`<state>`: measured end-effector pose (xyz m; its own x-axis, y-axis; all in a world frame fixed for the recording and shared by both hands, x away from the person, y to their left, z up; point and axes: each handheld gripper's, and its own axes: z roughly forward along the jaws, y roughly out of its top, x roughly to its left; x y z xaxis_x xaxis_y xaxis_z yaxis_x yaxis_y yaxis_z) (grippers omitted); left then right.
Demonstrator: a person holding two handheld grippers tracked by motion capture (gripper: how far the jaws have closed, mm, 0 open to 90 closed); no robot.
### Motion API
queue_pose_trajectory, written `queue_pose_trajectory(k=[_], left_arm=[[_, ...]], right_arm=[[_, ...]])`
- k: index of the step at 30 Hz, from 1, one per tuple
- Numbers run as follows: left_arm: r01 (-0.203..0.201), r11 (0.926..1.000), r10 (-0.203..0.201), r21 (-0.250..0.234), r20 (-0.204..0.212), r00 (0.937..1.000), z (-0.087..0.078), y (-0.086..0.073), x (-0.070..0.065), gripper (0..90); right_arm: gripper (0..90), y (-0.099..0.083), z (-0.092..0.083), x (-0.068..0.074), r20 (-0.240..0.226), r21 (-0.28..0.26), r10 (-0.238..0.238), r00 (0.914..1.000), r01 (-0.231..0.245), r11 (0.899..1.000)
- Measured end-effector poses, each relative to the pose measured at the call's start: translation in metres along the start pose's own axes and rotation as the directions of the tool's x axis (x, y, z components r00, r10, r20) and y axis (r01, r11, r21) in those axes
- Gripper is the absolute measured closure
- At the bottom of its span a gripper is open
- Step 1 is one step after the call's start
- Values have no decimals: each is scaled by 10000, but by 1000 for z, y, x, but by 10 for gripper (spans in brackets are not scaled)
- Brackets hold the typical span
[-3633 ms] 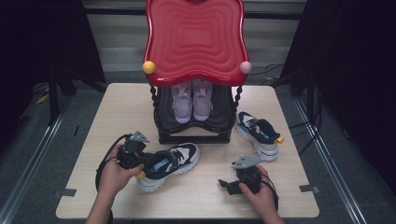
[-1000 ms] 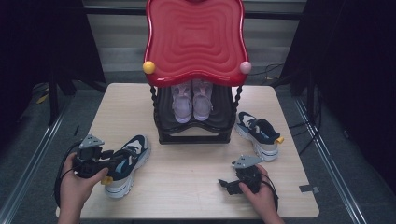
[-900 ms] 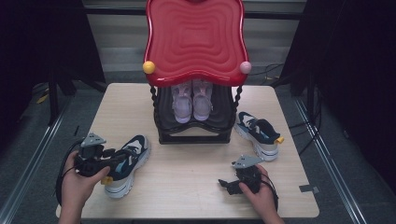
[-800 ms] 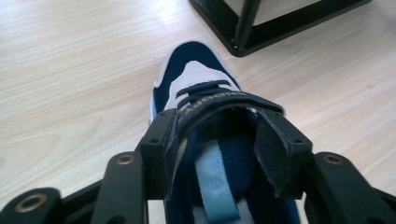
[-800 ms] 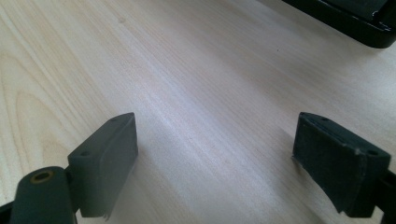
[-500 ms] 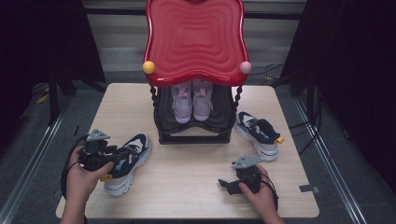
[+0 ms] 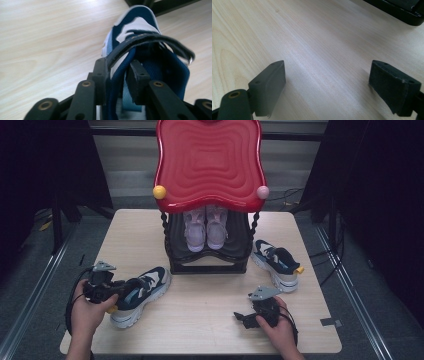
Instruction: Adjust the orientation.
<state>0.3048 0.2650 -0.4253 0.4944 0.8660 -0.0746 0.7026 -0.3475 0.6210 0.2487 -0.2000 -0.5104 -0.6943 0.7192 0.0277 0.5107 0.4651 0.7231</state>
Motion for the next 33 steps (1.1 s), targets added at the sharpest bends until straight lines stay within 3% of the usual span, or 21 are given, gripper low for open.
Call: queue_pose_trajectory(k=[2, 6, 9, 12, 14, 17, 21, 23, 26, 28, 33], left_arm=[[-195, 9997, 198, 131, -272, 9994, -1, 3, -5, 768], [394, 9987, -400, -331, -154, 9991, -3, 5, -1, 801], [677, 9964, -699, -503, -441, 9966, -8, 9, 4, 805], [1081, 9915, -1144, -728, -888, 9895, -4, 13, 7, 805], [1451, 9836, -1581, -1069, -1253, 9794, 0, 16, 9, 805], [1736, 9765, -1907, -1276, -1371, 9720, 11, 18, 9, 799], [1566, 9782, -1697, -1364, -903, 9814, 17, 14, 1, 740], [1555, 9720, -1674, -1760, -546, 9844, 10, 13, -1, 686], [981, 9758, -1070, -1953, -355, 9936, -4, 15, -7, 552], [687, 9810, -725, -1813, -145, 9973, -13, 18, -10, 538], [-43, 9845, 162, -1754, 663, 9977, -25, 24, -22, 511]], right_arm=[[134, 0, 0, 0, 0, 0, 0, 10000, 0, 10000], [133, 0, 0, 0, -12, -14, 0, 10000, 0, 10000], [133, 0, 0, 0, -13, -13, 0, 10000, 0, 10000], [133, 0, 0, 0, -19, -9, -12, 10000, 12, 10000], [133, 0, 0, 0, -23, -4, -16, 10000, 16, 10000], [133, 0, 0, -1, -23, -4, -16, 10000, 16, 10000], [133, 0, 0, 0, -27, 0, -12, 10000, 12, 10000], [133, 0, 0, 0, -25, 1, -10, 10000, 10, 10000], [133, 0, 0, 0, -24, -2, -16, 10000, 16, 10000], [133, 0, 0, 0, -24, 0, -14, 10000, 14, 10000], [133, 0, 0, 0, -22, -1, -13, 10000, 13, 10000]])
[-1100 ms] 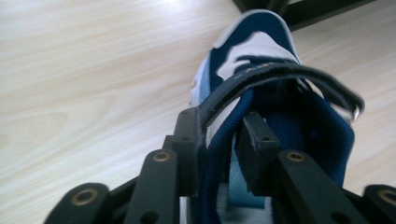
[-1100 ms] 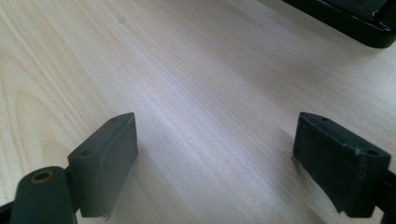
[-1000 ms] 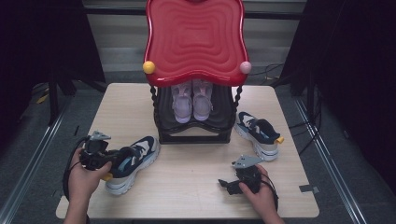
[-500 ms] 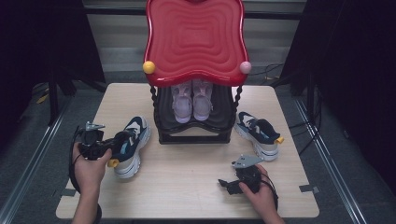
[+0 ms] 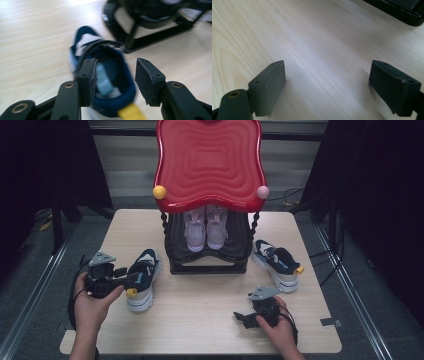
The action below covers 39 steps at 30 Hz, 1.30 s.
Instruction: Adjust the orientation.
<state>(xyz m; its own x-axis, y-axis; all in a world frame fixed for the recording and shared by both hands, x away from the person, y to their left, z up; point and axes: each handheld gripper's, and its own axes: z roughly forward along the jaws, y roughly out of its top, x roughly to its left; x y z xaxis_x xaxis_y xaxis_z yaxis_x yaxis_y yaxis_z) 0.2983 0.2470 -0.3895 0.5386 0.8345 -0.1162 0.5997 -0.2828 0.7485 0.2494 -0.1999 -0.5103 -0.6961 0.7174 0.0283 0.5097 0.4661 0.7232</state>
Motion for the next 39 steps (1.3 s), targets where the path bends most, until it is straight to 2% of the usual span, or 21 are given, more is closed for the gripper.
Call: queue_pose_trajectory(k=[3, 8, 12, 13, 15, 18, 21, 24, 26, 29, 33, 37, 39], left_arm=[[-376, 9988, 362, 300, 442, 9984, 4, 2, -9, 500], [-980, 9892, 893, 1085, 825, 9926, 18, -2, -17, 481], [-1279, 9839, 1197, 1252, 709, 9903, 23, -6, -20, 500], [-1232, 9849, 1145, 1217, 760, 9905, 22, -6, -21, 509], [-1400, 9810, 1291, 1340, 870, 9878, 23, -7, -22, 518], [-1433, 9824, 1344, 1195, 802, 9877, 27, -7, -25, 555], [-1420, 9819, 1337, 1249, 724, 9884, 31, -4, -25, 640], [-1213, 9848, 1106, 1241, 901, 9898, 38, -3, -26, 717], [-1297, 9826, 1200, 1331, 788, 9896, 39, -1, -28, 728], [-1191, 9836, 1110, 1356, 659, 9916, 39, 1, -27, 775], [-902, 9903, 810, 1058, 878, 9928, 42, 2, -28, 807], [-976, 9906, 853, 956, 1254, 9884, 49, 5, -36, 810], [-1073, 9900, 952, 913, 1277, 9872, 52, 7, -42, 810]], right_arm=[[133, 0, 0, 0, 0, -1, -2, 10000, 2, 10000], [133, 0, 0, 0, -1, 3, 4, 10000, -4, 10000], [133, 0, 0, 0, 2, 1, -1, 10000, 1, 10000], [133, 0, 0, 0, 1, -2, -1, 10000, 1, 10000], [133, 0, 0, 0, -1, 1, -4, 10000, 4, 10000], [133, 0, 0, 0, 0, 1, -1, 10000, 1, 10000], [132, 0, 0, 0, -1, 1, 1, 10000, -1, 10000], [133, 0, 0, 0, 9, 12, -4, 10000, 4, 10000], [133, 0, 0, 0, 6, 14, -1, 10000, 1, 10000], [133, 0, 0, 0, 6, 16, 2, 10000, -2, 10000], [133, 0, 0, 0, -4, 2, 5, 10000, -5, 10000], [132, 0, 0, 0, -4, 17, 12, 10000, -12, 10000], [133, 0, 0, 0, -10, 32, 33, 10000, -33, 10000]])
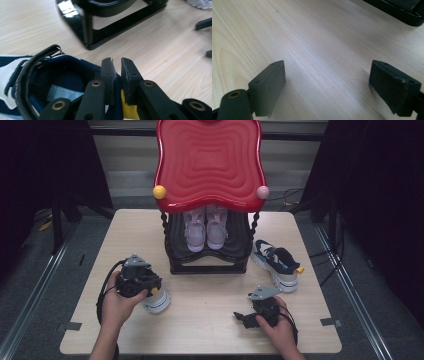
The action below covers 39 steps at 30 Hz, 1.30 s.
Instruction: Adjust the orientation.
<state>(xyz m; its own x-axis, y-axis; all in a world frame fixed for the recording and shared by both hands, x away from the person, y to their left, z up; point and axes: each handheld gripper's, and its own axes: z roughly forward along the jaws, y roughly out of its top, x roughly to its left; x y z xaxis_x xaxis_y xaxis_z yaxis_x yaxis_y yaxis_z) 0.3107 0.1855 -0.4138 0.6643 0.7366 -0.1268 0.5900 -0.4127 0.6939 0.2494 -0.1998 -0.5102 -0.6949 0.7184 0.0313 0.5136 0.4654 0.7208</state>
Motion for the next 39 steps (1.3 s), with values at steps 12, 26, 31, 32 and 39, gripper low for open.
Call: queue_pose_trajectory(k=[12, 26, 31, 32, 39], left_arm=[[-369, 9964, 311, 759, 754, 9967, -9, 13, -1, 591], [-966, 9663, 656, 2384, 1346, 9887, -10, 25, -3, 507], [-1189, 9484, 842, 2940, 1281, 9882, -6, 29, -8, 493], [-1344, 9429, 979, 3049, 1320, 9864, -6, 30, -8, 489], [-1686, 8962, 1283, 4103, 1241, 9839, 8, 33, -9, 479]], right_arm=[[132, 0, 0, 0, -13, -30, -13, 10000, 13, 10000], [132, 0, 1, -1, -12, -54, -45, 10000, 45, 10000], [132, 0, 1, -1, -12, -45, -31, 10000, 31, 10000], [132, 0, 1, -1, -13, -52, -46, 10000, 46, 10000], [132, 0, 1, -1, -12, -48, -42, 10000, 42, 10000]])
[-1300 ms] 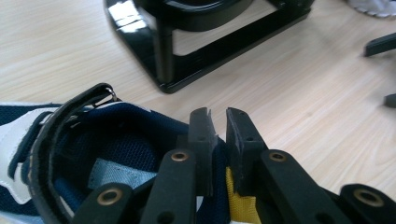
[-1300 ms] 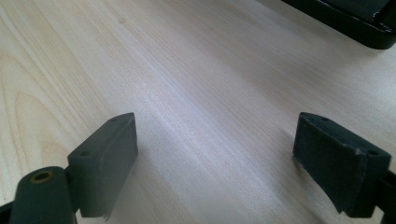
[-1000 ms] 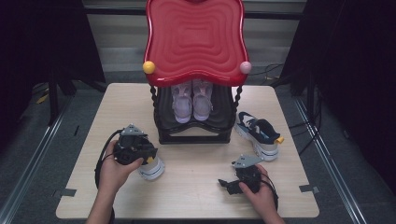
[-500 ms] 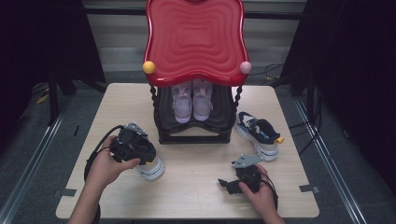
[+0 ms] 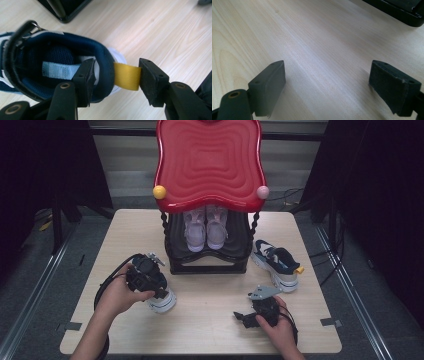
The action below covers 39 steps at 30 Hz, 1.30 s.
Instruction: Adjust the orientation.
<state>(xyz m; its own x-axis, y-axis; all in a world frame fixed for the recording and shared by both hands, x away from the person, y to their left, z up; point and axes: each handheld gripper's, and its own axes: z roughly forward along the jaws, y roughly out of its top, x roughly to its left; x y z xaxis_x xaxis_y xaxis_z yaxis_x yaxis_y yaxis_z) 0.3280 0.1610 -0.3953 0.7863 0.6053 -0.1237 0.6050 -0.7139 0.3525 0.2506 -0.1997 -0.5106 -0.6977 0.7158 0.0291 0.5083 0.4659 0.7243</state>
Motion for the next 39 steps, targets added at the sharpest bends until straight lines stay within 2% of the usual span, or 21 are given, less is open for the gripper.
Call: queue_pose_trajectory(k=[3, 7, 10, 16, 17, 23, 28, 39], left_arm=[[-10, 9995, 8, 323, 80, 10000, 5, 3, 1, 492], [-270, 9950, 253, 965, 195, 9995, 10, 8, 3, 508], [-287, 9926, 254, 1182, 288, 9993, 13, 12, 4, 525], [-399, 9800, 323, 1951, 420, 9986, 20, 19, 8, 548], [-298, 9793, 213, 2001, 447, 9988, 22, 20, 8, 552], [-404, 9626, 277, 2679, 512, 9983, 29, 27, 11, 588], [-486, 9555, 358, 2908, 492, 9981, 32, 32, 9, 605], [-433, 9483, 226, 3143, 694, 9973, 35, 34, 11, 638]], right_arm=[[132, 0, 0, 0, 0, -2, 0, 10000, 0, 10000], [132, 0, 0, 0, -1, -3, 1, 10000, -1, 10000], [132, 0, 0, 0, 0, -2, 0, 10000, 0, 10000], [132, 0, 0, 0, -1, 4, 11, 10000, -11, 10000], [132, 0, 0, 0, -3, -3, -1, 10000, 1, 10000], [132, 0, 0, 0, -3, -5, 0, 10000, 0, 10000], [132, 0, 0, 0, 5, 6, -1, 10000, 1, 10000], [132, 0, 0, 0, 2, 3, -1, 10000, 1, 10000]])
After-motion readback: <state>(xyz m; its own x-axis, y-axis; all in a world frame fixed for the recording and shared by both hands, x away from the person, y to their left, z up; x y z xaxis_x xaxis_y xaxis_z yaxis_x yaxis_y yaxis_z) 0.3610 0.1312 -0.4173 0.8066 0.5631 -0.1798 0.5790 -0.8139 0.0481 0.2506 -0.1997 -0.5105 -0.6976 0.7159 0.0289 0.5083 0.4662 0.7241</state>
